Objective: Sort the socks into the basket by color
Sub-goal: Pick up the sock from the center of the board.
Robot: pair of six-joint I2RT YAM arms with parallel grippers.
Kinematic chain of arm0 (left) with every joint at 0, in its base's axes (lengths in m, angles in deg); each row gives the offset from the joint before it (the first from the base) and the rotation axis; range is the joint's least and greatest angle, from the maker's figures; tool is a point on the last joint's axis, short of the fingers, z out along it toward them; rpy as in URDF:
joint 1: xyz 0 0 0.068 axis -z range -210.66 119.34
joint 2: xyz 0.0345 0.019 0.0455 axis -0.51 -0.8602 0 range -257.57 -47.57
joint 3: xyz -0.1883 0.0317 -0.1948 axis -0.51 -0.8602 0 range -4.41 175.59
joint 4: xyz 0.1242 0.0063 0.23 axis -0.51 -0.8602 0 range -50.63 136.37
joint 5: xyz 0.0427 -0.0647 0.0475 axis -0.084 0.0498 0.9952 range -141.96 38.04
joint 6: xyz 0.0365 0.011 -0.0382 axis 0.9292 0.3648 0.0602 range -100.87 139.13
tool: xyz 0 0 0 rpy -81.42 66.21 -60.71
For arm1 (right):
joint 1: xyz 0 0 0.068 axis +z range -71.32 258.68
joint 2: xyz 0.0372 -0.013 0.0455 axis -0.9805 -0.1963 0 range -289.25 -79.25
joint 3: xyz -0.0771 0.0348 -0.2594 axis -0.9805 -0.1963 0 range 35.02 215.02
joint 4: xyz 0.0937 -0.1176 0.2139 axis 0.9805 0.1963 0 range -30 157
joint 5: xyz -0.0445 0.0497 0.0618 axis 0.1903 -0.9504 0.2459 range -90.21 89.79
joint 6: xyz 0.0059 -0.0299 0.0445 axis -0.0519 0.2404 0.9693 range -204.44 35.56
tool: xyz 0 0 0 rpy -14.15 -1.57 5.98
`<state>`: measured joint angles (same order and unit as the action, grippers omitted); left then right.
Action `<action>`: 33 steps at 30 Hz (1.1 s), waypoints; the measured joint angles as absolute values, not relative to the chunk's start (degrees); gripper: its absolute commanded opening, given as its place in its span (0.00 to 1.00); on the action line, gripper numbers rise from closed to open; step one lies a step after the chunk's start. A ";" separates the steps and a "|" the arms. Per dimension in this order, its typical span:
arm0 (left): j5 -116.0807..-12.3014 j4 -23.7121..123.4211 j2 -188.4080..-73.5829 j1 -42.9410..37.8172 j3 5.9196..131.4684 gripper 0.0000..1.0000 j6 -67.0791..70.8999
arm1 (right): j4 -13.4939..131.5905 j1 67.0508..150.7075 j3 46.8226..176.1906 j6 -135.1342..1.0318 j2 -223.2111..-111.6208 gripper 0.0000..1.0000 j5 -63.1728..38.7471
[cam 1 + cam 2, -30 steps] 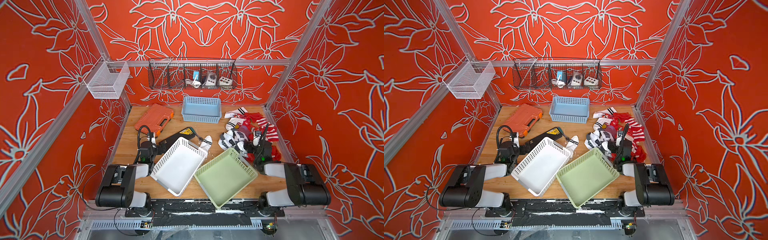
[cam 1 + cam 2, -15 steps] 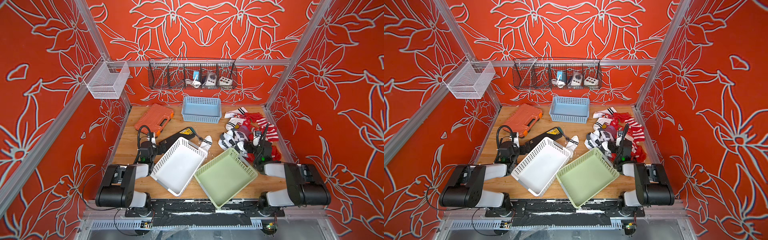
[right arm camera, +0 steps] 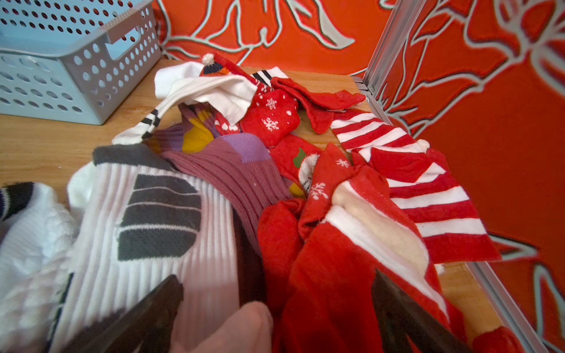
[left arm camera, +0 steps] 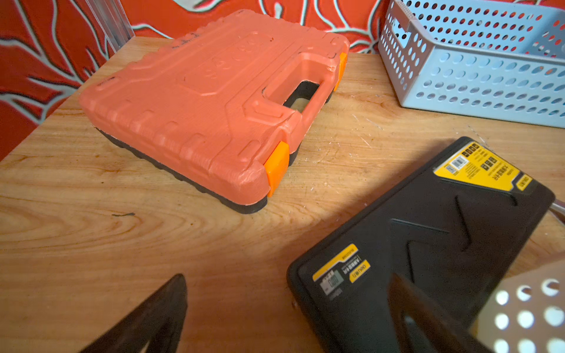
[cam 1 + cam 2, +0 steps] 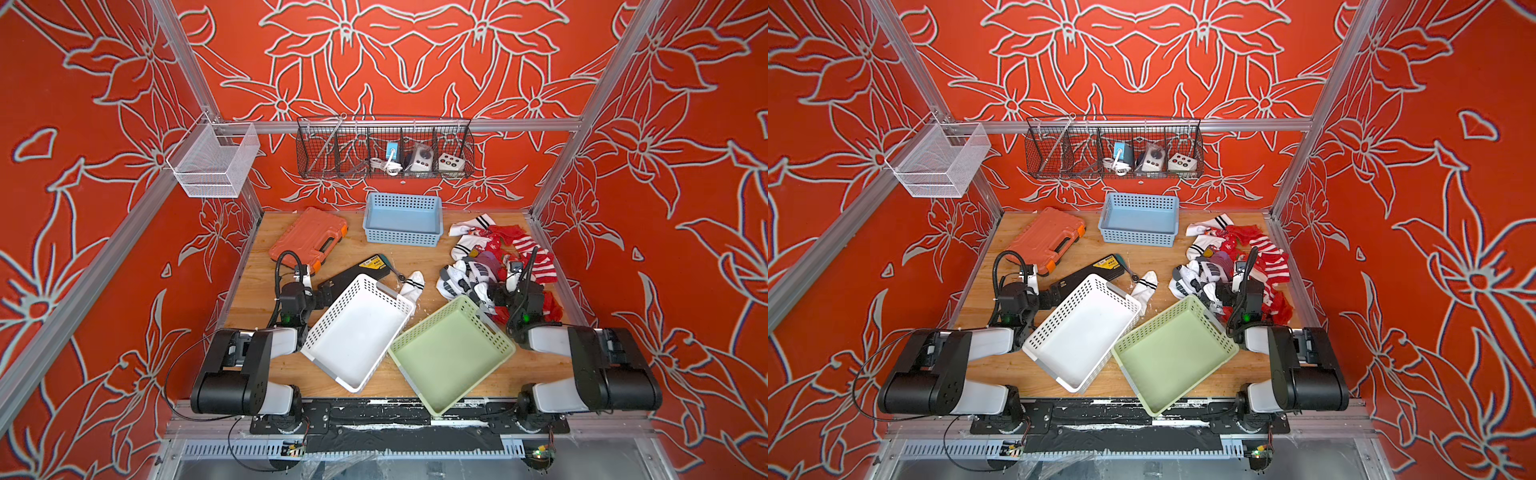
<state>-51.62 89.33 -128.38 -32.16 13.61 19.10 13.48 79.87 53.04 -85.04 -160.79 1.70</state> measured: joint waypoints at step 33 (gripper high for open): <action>-56.08 44.37 -115.36 -32.07 47.14 0.99 10.29 | 85.74 79.41 96.27 -61.10 -151.70 0.94 4.58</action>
<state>-56.08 44.37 -115.36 -32.07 47.14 10.29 85.74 79.41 96.27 -61.10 -151.70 4.58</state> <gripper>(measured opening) 0.992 0.968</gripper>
